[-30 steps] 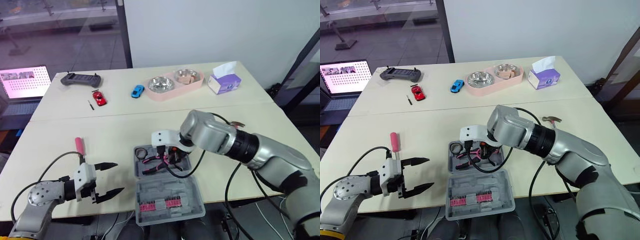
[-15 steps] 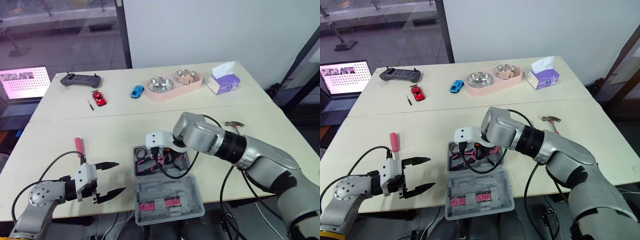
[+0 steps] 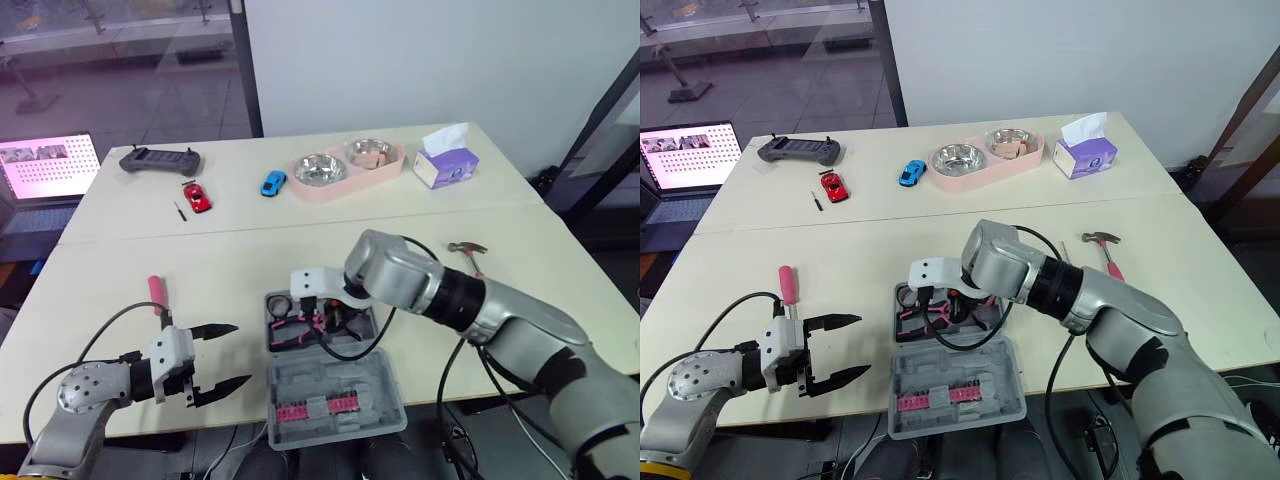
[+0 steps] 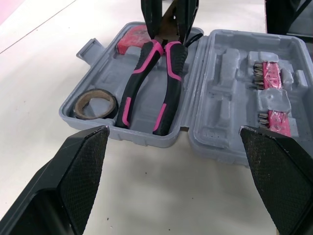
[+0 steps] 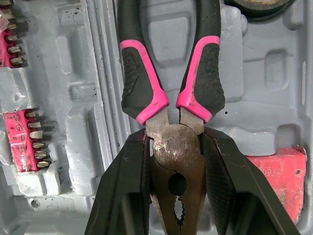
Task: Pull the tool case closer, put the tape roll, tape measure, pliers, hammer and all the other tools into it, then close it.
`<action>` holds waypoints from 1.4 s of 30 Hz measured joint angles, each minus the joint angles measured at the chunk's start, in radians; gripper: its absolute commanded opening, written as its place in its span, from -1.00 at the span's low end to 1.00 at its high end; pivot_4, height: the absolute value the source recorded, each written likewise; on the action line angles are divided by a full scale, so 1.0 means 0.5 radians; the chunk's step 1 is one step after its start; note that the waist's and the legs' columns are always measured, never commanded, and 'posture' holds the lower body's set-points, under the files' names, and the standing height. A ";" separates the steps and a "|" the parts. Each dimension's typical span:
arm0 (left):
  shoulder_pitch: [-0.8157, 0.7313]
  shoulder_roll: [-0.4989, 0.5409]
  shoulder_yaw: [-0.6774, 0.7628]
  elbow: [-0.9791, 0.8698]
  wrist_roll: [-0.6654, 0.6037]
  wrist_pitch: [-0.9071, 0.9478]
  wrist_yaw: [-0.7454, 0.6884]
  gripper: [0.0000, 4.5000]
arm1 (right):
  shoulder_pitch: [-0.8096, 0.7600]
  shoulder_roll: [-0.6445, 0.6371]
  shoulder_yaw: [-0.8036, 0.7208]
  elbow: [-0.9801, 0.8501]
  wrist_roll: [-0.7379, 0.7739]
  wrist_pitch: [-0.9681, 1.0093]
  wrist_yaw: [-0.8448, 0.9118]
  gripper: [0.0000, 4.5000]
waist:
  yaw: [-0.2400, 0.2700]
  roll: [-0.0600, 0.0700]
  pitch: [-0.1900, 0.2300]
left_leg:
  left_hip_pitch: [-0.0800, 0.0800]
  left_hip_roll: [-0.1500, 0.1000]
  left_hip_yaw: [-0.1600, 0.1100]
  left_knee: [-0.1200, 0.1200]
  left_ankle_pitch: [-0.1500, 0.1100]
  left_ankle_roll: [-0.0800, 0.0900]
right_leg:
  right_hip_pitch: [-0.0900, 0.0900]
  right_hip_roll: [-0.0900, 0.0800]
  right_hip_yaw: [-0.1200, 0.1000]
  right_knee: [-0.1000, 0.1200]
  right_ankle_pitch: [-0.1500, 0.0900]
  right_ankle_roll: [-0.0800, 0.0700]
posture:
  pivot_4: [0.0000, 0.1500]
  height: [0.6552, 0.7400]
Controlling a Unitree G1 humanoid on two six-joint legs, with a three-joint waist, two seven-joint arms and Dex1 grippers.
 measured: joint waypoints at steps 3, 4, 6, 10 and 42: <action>-0.001 0.000 0.000 0.000 0.000 0.000 -0.001 1.00 | 0.003 0.005 0.000 0.014 -0.015 -0.006 0.000 -0.56 | 0.000 0.000 0.000 | 0.000 0.000 0.000 0.000 0.000 0.000 | 0.000 0.000 0.000 0.000 0.000 0.000 | 1.00 1.00; -0.001 0.000 0.000 0.000 0.000 0.000 -0.001 1.00 | 0.004 0.005 0.000 0.017 -0.017 -0.009 0.000 -0.56 | 0.000 0.000 0.000 | 0.000 0.000 0.000 0.000 0.000 0.000 | 0.000 0.000 0.000 0.000 0.000 0.000 | 1.00 1.00; -0.001 0.000 0.000 0.000 0.000 0.000 -0.002 1.00 | 0.012 0.005 -0.003 0.024 -0.022 -0.020 0.000 -0.11 | 0.001 0.000 0.000 | 0.000 0.000 0.000 0.000 0.000 0.000 | 0.000 0.000 0.000 0.000 0.000 0.000 | 1.00 1.00; -0.002 0.000 0.000 0.002 0.000 0.000 -0.004 1.00 | 0.039 0.008 -0.004 0.049 -0.043 -0.033 -0.022 0.66 | 0.004 0.000 0.000 | 0.000 -0.001 0.000 0.000 0.000 0.000 | 0.000 0.000 0.000 0.000 0.000 0.000 | 1.00 1.00; -0.100 -0.071 0.038 -0.245 -0.213 0.156 0.069 1.00 | 1.656 0.332 -1.068 -0.625 -0.027 -1.009 -1.238 -0.97 | 0.021 -0.010 -0.006 | 0.019 -0.001 -0.006 0.008 -0.001 0.001 | 0.027 0.002 0.000 -0.001 -0.001 0.000 | 1.00 1.00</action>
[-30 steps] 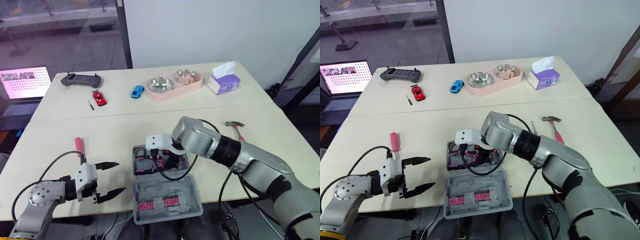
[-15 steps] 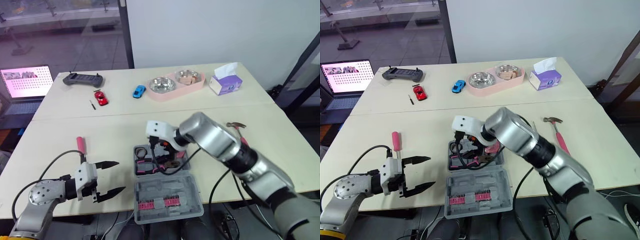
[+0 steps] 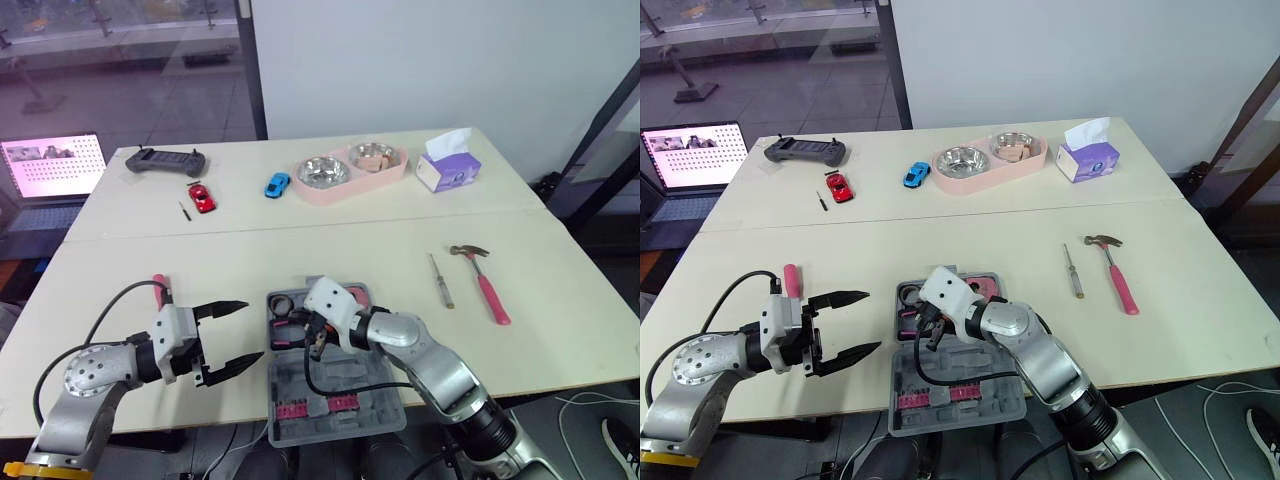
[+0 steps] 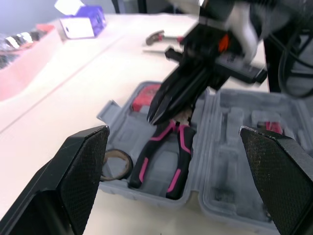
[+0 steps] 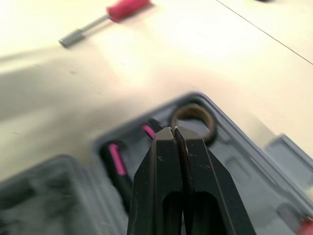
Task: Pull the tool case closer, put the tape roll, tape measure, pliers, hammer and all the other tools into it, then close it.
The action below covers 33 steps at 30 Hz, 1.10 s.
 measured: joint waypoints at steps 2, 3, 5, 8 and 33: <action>0.000 0.000 0.006 0.000 -0.004 -0.011 -0.013 1.00 | 0.001 0.014 0.000 0.069 -0.021 -0.043 -0.024 -0.97 | -0.003 0.000 0.000 | 0.003 0.000 0.000 -0.001 0.000 0.000 | 0.002 0.000 0.000 0.000 0.000 0.000 | 1.00 1.00; 0.001 0.001 0.009 0.000 -0.005 -0.019 -0.021 1.00 | 0.000 0.022 0.000 0.110 -0.034 -0.061 -0.042 -0.97 | -0.004 0.000 0.000 | 0.005 0.000 0.000 -0.001 0.000 0.000 | 0.003 0.000 0.000 0.000 0.000 0.000 | 1.00 1.00; 0.006 0.015 0.017 0.000 -0.008 -0.034 -0.055 1.00 | -0.002 0.044 -0.002 0.197 -0.069 -0.076 -0.084 -0.97 | -0.005 0.000 0.000 | 0.007 0.000 0.000 -0.002 0.000 0.000 | 0.004 0.000 0.000 0.000 -0.001 0.000 | 1.00 1.00; 0.033 0.059 0.029 0.002 -0.017 -0.043 -0.125 1.00 | 0.000 0.067 -0.016 0.327 -0.093 -0.088 -0.130 -0.97 | -0.005 0.000 0.000 | 0.007 0.000 0.001 -0.003 0.000 0.000 | 0.004 0.000 0.000 0.000 -0.001 0.000 | 1.00 1.00; 0.059 0.093 0.076 0.175 0.012 -0.169 -0.259 1.00 | 0.016 0.096 -0.007 0.422 -0.193 -0.101 -0.086 -0.97 | 0.000 0.000 -0.053 | 0.044 0.000 -0.003 -0.024 -0.003 0.005 | 0.042 -0.002 -0.001 -0.025 -0.018 -0.003 | 1.00 1.00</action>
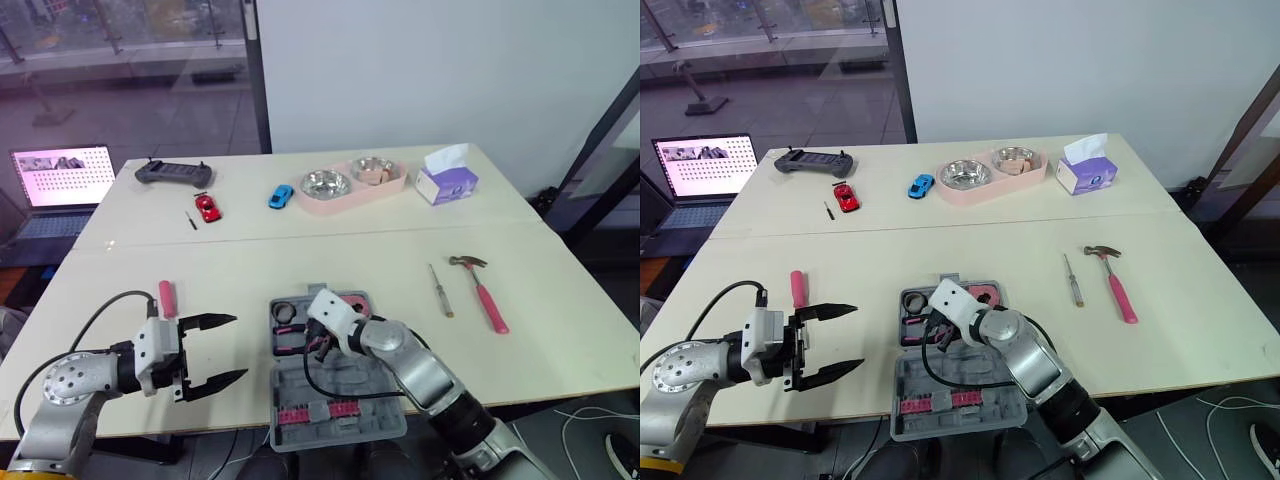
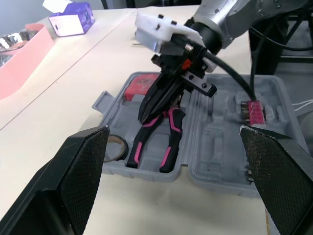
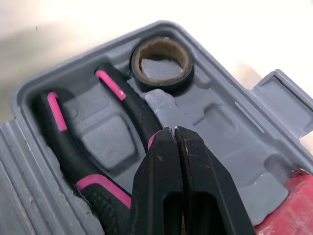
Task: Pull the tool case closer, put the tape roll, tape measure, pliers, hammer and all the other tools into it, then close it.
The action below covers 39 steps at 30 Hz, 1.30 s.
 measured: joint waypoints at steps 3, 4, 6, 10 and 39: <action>-0.004 0.000 -0.001 0.001 0.009 0.000 0.007 1.00 | 0.109 -0.049 -0.078 -0.263 0.170 -0.096 0.161 -0.97 | -0.002 0.002 0.013 | -0.005 0.000 0.000 -0.001 0.000 0.000 | -0.001 0.000 0.001 0.001 0.001 0.001 | 1.00 1.00; -0.011 0.000 -0.003 0.000 0.012 0.003 0.008 1.00 | 0.120 -0.055 -0.084 -0.350 0.209 -0.113 0.208 -0.97 | -0.008 0.001 0.013 | -0.004 0.001 0.000 -0.001 0.000 0.000 | -0.001 0.001 0.001 0.001 0.001 0.002 | 1.00 1.00; -0.041 0.000 -0.005 -0.007 0.016 0.007 0.011 1.00 | 0.124 -0.062 -0.082 -0.410 0.224 -0.124 0.239 -0.97 | -0.010 0.001 0.013 | -0.002 0.003 0.000 -0.003 0.000 0.000 | 0.000 0.000 0.001 0.001 0.001 0.001 | 1.00 1.00; -0.042 0.000 -0.005 -0.012 0.017 0.017 0.011 1.00 | 0.151 -0.112 -0.063 -0.345 0.196 -0.092 0.239 -0.97 | -0.003 0.002 0.016 | -0.003 0.001 0.000 -0.004 0.000 0.000 | -0.002 0.000 0.001 0.000 0.000 0.001 | 1.00 1.00; -0.016 0.025 -0.022 0.065 0.106 0.002 -0.044 1.00 | 0.163 -0.218 -0.122 -0.451 0.163 0.078 0.272 -0.97 | 0.000 0.003 0.027 | -0.019 0.002 -0.001 -0.001 0.000 0.000 | -0.012 -0.003 0.000 -0.005 0.001 -0.001 | 1.00 1.00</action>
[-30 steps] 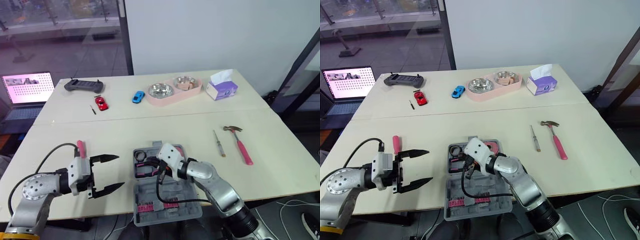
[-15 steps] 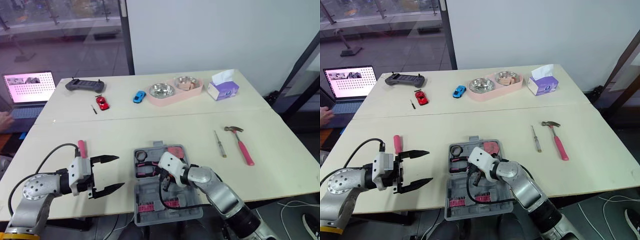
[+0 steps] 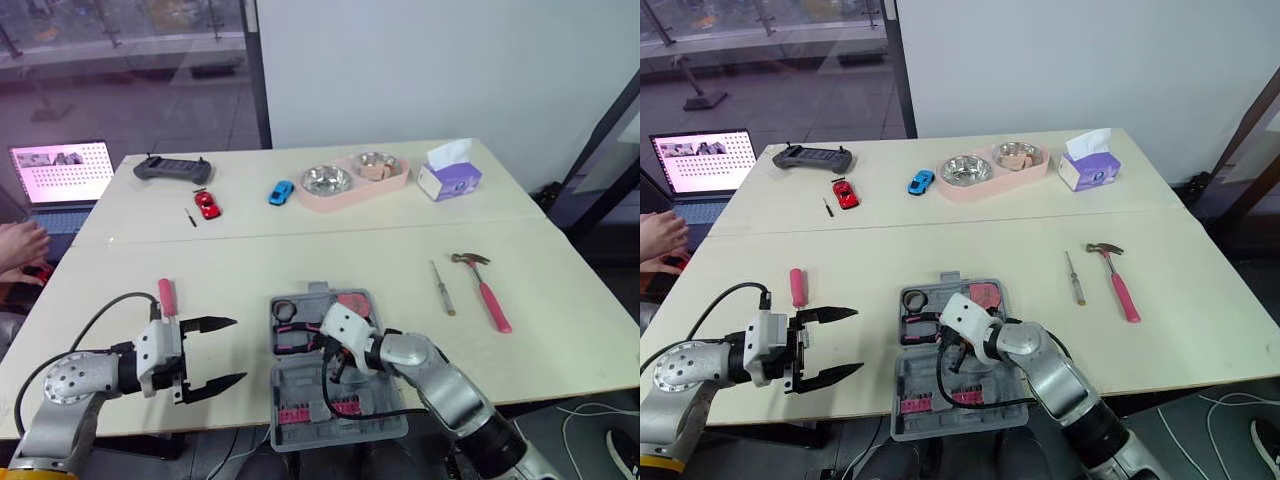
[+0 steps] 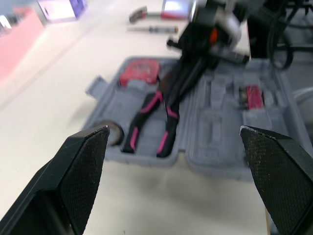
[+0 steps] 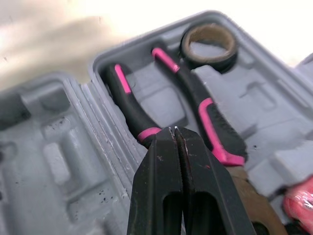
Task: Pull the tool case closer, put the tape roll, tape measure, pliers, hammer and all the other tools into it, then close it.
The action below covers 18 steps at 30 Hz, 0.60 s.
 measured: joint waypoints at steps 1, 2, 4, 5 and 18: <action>-0.008 0.018 -0.023 0.003 0.021 0.014 -0.002 0.89 | -0.010 -0.024 -0.082 -0.099 0.065 0.046 0.028 -1.00 | 0.000 0.000 0.000 | -0.006 0.000 0.000 0.001 0.000 0.000 | -0.006 0.001 0.000 0.001 0.001 0.000 | 1.00 1.00; -0.010 0.050 -0.057 0.003 0.049 0.038 -0.007 0.75 | -0.026 -0.081 -0.166 -0.200 0.136 0.117 0.068 -1.00 | 0.000 0.000 0.000 | -0.011 0.000 0.000 0.001 0.000 0.000 | -0.011 0.001 0.000 0.002 0.002 0.002 | 1.00 1.00; -0.008 0.092 -0.103 0.020 0.099 0.082 -0.020 0.36 | -0.043 -0.277 -0.299 -0.354 0.253 0.309 0.175 -1.00 | 0.007 0.000 0.001 | -0.014 -0.001 0.000 0.000 0.000 0.000 | -0.015 0.002 -0.001 0.000 0.005 0.006 | 1.00 1.00; -0.021 0.102 -0.139 0.035 0.122 0.102 -0.021 0.11 | -0.035 -0.435 -0.334 -0.411 0.303 0.427 0.257 -1.00 | 0.014 0.000 0.002 | -0.015 -0.001 0.000 0.001 0.000 0.001 | -0.016 0.001 -0.002 -0.001 0.004 0.005 | 1.00 1.00; -0.320 0.024 -0.554 0.139 0.534 0.354 0.223 -0.97 | -0.149 -1.157 -0.060 -0.212 0.269 0.632 0.658 -1.00 | 0.045 -0.004 0.016 | -0.019 0.000 0.005 0.002 0.000 0.001 | -0.020 -0.004 -0.002 -0.002 0.006 0.001 | 1.00 1.00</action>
